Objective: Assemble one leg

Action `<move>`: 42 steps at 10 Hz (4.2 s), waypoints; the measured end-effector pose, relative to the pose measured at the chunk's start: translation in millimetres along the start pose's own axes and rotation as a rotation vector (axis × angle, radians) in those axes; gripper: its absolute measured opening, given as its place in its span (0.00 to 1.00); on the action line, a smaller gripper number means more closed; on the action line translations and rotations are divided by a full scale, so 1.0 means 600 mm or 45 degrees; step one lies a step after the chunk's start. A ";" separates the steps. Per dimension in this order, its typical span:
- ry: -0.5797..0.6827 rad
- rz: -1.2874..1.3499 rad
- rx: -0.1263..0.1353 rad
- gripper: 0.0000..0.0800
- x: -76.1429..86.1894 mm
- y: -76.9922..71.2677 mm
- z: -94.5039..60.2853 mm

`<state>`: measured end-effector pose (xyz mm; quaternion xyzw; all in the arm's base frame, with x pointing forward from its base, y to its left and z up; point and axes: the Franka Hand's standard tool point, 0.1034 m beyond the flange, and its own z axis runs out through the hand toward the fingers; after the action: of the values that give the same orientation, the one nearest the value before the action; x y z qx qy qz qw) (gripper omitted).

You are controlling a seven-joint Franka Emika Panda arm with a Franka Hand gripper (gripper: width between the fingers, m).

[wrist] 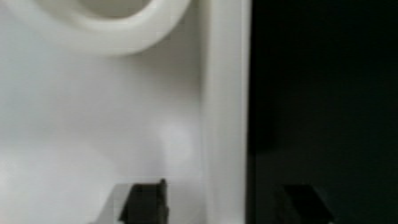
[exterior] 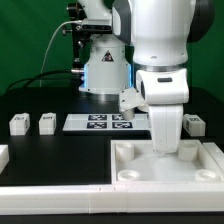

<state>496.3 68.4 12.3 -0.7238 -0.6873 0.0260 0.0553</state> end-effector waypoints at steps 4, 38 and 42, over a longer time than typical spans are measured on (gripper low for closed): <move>-0.006 0.065 -0.017 0.79 -0.007 -0.006 -0.017; 0.102 1.965 -0.022 0.81 0.172 -0.119 -0.041; -0.026 1.925 0.058 0.81 0.165 -0.131 -0.038</move>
Offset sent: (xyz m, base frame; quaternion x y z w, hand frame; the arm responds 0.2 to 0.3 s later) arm -0.0113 -0.0105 0.0195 -0.0202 -0.0163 0.0443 0.9987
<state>426.4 170.1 48.0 -0.9965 -0.0036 0.0778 0.0312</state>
